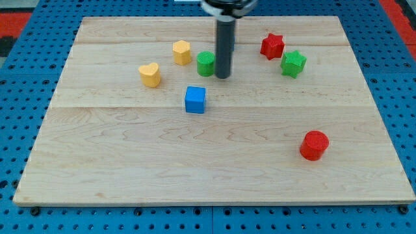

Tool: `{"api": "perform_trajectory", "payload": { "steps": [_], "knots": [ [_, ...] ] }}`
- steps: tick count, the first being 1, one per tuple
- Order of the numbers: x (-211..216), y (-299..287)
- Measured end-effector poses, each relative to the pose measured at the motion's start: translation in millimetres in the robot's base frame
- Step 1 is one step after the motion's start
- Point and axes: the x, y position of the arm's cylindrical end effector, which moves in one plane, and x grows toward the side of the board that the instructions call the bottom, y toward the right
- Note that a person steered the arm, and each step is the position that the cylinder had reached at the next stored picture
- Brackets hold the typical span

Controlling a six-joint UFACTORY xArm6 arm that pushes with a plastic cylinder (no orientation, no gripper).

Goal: Place the green circle left to the triangle

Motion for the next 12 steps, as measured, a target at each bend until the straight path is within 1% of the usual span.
{"api": "perform_trajectory", "payload": {
  "steps": [1,2,3,4,5,6,7,8,9,11,12],
  "knots": [
    [-9.7,-8.0],
    [-46.7,-32.7],
    [-51.1,-34.5],
    [-69.2,-28.3],
    [-79.7,-51.7],
    [-78.3,-76.2],
    [-60.9,-19.8],
    [7.9,22.9],
    [31.4,94.7],
    [-14.9,-25.0],
    [0.0,-48.8]
  ]
}}
